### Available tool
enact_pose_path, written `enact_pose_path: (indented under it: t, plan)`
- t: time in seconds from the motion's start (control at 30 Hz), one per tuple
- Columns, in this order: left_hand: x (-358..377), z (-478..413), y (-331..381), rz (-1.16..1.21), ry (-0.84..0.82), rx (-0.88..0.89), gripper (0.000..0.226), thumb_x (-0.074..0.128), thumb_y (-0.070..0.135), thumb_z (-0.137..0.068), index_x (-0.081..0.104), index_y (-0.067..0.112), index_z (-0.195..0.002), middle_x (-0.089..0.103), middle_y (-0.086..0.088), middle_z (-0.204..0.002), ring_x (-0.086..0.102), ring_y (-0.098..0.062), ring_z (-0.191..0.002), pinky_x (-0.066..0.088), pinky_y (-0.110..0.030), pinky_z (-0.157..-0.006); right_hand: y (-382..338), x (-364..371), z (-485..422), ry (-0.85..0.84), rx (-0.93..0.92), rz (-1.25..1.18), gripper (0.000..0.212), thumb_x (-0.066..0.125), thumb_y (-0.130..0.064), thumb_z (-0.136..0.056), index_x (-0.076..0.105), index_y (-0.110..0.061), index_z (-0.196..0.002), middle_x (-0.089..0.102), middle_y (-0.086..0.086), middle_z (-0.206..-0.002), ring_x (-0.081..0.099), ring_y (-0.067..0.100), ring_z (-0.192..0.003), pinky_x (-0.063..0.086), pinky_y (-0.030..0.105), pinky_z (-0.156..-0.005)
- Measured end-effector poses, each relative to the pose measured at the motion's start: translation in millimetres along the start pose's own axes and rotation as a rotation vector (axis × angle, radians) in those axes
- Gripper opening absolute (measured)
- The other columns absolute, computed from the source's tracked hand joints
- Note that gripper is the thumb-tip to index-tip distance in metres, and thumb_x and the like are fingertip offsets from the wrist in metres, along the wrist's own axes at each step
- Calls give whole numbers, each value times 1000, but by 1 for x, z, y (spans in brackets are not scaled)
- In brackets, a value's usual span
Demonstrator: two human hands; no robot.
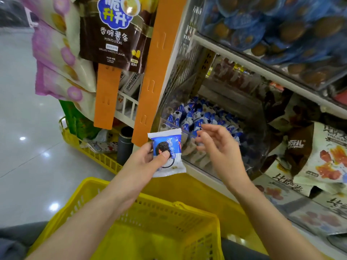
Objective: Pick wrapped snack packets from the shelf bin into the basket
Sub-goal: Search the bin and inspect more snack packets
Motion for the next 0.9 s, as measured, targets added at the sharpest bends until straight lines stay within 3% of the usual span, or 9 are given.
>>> enact_pose_path:
  t: [0.1, 0.23, 0.37, 0.47, 0.57, 0.67, 0.77, 0.83, 0.9]
  plan:
    - [-3, -4, 9, 15, 36, 30, 19, 54, 23, -91, 59, 27, -109, 71, 13, -101, 63, 2, -95, 45, -18, -79, 4, -19, -52, 73, -5, 306, 13, 53, -24, -93, 58, -25, -105, 63, -6, -98, 61, 11, -94, 49, 22, -81]
    - [-5, -9, 15, 38, 67, 68, 14, 53, 23, -91, 60, 25, -103, 70, 21, -81, 59, 12, -68, 43, -5, -61, 37, -20, -109, 1, 163, 569, 29, 52, -22, -94, 58, -9, -119, 63, 7, -109, 58, 14, -95, 42, 22, -80]
    - [-6, -11, 21, 59, 68, 80, 15, 53, 22, -91, 59, 24, -105, 68, 23, -74, 57, 13, -63, 42, -3, -57, 64, -14, -131, -99, 223, 753, 28, 54, -22, -93, 64, -1, -108, 63, 17, -114, 59, 26, -102, 38, 24, -77]
    - [-5, -14, 26, 80, 71, 70, 17, 55, 24, -90, 59, 26, -106, 71, 17, -88, 62, 10, -74, 45, -8, -63, 73, -10, -140, -136, 254, 795, 28, 59, -25, -90, 67, 1, -94, 65, 16, -108, 61, 26, -94, 43, 30, -78]
    - [-5, -15, 28, 92, 76, 57, 21, 55, 25, -90, 57, 27, -111, 70, 9, -102, 64, 2, -90, 47, -19, -79, 75, -7, -145, -138, 271, 814, 21, 63, -24, -88, 62, -10, -72, 62, 4, -80, 55, 17, -76, 42, 28, -72]
    - [-3, -15, 28, 105, 62, 45, 22, 54, 27, -91, 54, 27, -112, 70, 10, -105, 64, -4, -97, 50, -31, -88, 68, -8, -146, -60, 239, 775, 12, 60, -19, -89, 62, -10, -81, 52, -3, -67, 52, 15, -75, 43, 28, -71]
    - [-3, -13, 28, 87, 56, 52, 19, 53, 28, -91, 54, 29, -110, 68, 8, -108, 63, -7, -101, 51, -34, -88, 48, -19, -140, 108, 160, 686, 13, 55, -20, -92, 62, -9, -94, 55, -2, -72, 55, 16, -76, 46, 31, -71]
    - [-4, -11, 29, 62, 70, 66, 19, 54, 28, -91, 56, 28, -109, 66, 5, -112, 61, -11, -107, 48, -39, -94, 22, -29, -129, 233, 43, 631, 15, 52, -23, -93, 61, -12, -97, 59, -3, -82, 56, 10, -76, 46, 23, -71]
    - [-5, -9, 30, 35, 78, 85, 20, 53, 29, -91, 56, 28, -110, 67, 7, -111, 61, -5, -104, 49, -29, -89, -11, -34, -111, 313, -125, 563, 12, 51, -25, -94, 58, -15, -97, 56, -13, -80, 53, -4, -70, 41, 8, -65]
Point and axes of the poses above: each hand's wrist, its own z-axis away from the middle knuckle, its own x-axis out of the palm, y = z × x, the point moved 6 cm from there along -z, towards the middle knuckle
